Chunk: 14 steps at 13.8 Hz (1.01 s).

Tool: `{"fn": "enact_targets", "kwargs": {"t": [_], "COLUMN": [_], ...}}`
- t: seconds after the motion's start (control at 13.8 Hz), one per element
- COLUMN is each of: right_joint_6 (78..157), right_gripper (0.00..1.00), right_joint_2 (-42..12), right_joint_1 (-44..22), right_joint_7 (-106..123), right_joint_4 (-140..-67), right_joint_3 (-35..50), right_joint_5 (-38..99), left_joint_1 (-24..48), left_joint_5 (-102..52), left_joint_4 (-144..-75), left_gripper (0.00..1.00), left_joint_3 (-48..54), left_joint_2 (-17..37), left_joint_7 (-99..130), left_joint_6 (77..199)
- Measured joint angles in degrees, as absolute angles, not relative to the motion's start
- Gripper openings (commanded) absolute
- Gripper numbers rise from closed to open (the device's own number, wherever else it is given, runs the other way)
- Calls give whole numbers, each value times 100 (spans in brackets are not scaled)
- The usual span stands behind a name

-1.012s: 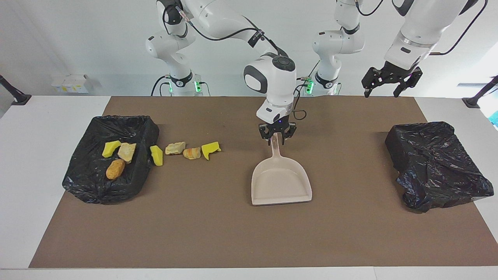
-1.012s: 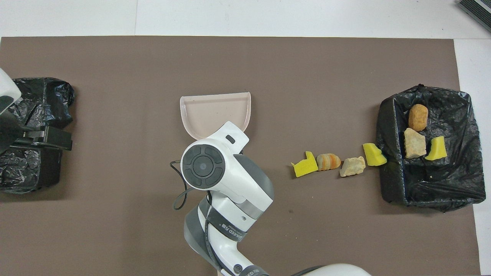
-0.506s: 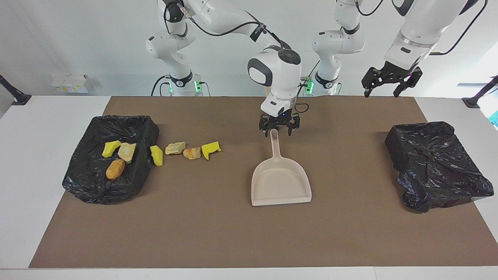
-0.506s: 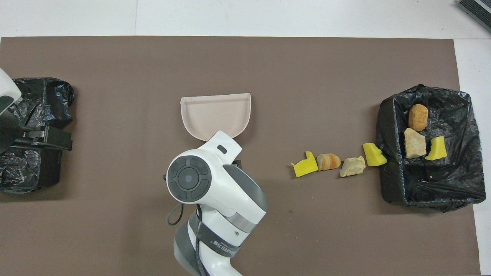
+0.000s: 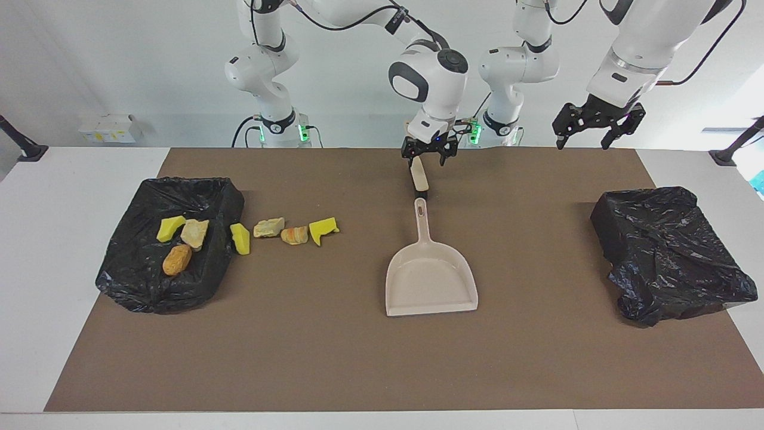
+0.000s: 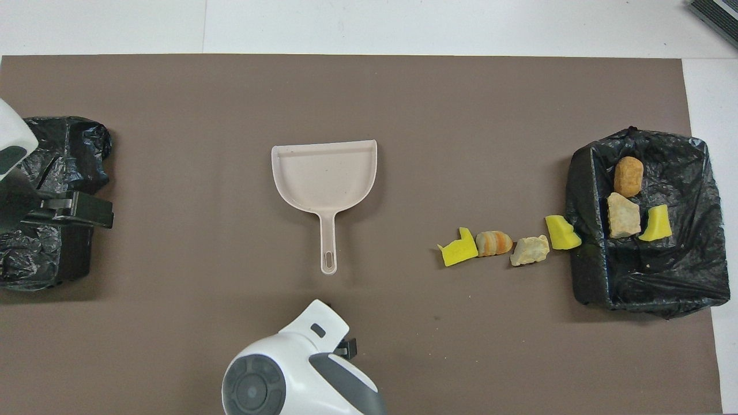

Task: Sweep and dump trash in bin
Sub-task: 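Reach the left gripper to the dustpan handle and grasp it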

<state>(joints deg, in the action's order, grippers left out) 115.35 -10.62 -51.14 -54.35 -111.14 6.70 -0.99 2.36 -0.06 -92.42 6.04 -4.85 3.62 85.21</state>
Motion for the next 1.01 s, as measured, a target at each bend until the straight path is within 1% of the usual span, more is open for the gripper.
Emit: {"fn": "enact_targets", "kwargs": {"t": [0.14, 0.22, 0.36, 0.51, 0.65, 0.8, 0.94, 1.01], "right_joint_6": [11586, 11753, 12358, 12714, 12796, 12865, 12897, 12898], "right_gripper": [100, 100, 100, 100, 100, 91, 90, 88], "right_joint_2": [-636, -451, -134, 88, 243, 283, 283, 283], "right_joint_1": [-5362, -5450, -5662, -5841, -5960, -6021, -6040, -6040], "right_joint_7": [-5671, -5707, -5753, -5773, -5777, -5777, -5753, -5700], "right_joint_4": [-11729, -12025, -12671, -13137, -13376, -13467, -13499, -13503], "right_joint_3": [677, 677, 678, 678, 678, 678, 678, 678], "right_joint_5": [259, 543, 1028, 1276, 1328, 1332, 1332, 1332], "left_joint_1": [248, 254, 292, 408, 626, 826, 990, 1084], "left_joint_5": [-47, -55, -73, -80, -84, -84, -86, -88], "left_joint_4": [-9286, -9326, -9475, -9670, -9875, -10084, -10250, -10297], "left_gripper": [100, 100, 100, 100, 100, 100, 100, 100], "left_joint_3": [618, 644, 705, 721, 730, 737, 736, 738], "left_joint_2": [-495, -512, -537, -530, -521, -468, -314, -216], "left_joint_7": [363, 364, 402, 584, 876, 1060, 1266, 1423], "left_joint_6": [8543, 8572, 8784, 9025, 9340, 9712, 10133, 10298]}}
